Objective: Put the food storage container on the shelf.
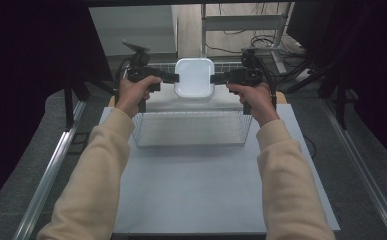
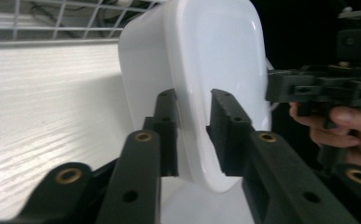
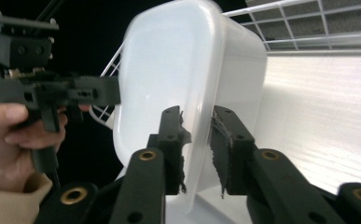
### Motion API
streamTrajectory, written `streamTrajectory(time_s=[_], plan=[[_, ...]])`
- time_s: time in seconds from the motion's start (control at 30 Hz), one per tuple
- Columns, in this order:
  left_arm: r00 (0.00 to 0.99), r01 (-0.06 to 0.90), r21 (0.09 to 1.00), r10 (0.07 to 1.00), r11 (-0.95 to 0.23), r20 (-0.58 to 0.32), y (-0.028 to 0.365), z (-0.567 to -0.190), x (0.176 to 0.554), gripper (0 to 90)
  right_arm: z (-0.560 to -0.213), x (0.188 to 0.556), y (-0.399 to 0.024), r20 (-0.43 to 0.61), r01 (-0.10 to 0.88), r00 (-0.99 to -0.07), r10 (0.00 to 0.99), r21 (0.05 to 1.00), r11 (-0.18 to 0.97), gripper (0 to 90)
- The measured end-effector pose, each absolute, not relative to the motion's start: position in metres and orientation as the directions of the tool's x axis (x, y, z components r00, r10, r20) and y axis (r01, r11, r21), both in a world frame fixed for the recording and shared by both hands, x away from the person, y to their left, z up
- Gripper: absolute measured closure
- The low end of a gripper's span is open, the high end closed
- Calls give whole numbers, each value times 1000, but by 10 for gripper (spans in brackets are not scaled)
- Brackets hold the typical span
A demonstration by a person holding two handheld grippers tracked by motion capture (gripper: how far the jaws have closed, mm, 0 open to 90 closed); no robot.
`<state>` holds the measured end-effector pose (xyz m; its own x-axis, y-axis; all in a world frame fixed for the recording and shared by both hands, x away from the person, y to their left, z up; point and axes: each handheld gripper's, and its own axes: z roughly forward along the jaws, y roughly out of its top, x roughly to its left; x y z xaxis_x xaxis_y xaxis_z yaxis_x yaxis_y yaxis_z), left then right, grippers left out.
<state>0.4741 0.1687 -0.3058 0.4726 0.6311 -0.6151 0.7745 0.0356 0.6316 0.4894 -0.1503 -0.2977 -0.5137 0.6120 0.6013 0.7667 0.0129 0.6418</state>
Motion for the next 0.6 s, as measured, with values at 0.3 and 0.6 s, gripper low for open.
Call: streamTrajectory(time_s=[0.3, 0.6], plan=[[425, 802, 589, 595, 103, -682, 172, -320, 487, 635, -309, 499, -149, 666, 805, -440, 602, 590, -65, 668], [468, 704, 695, 641, 145, -608, 174, -311, 474, 364, -302, 486, -147, 574, 725, -498, 650, 687, -51, 425]])
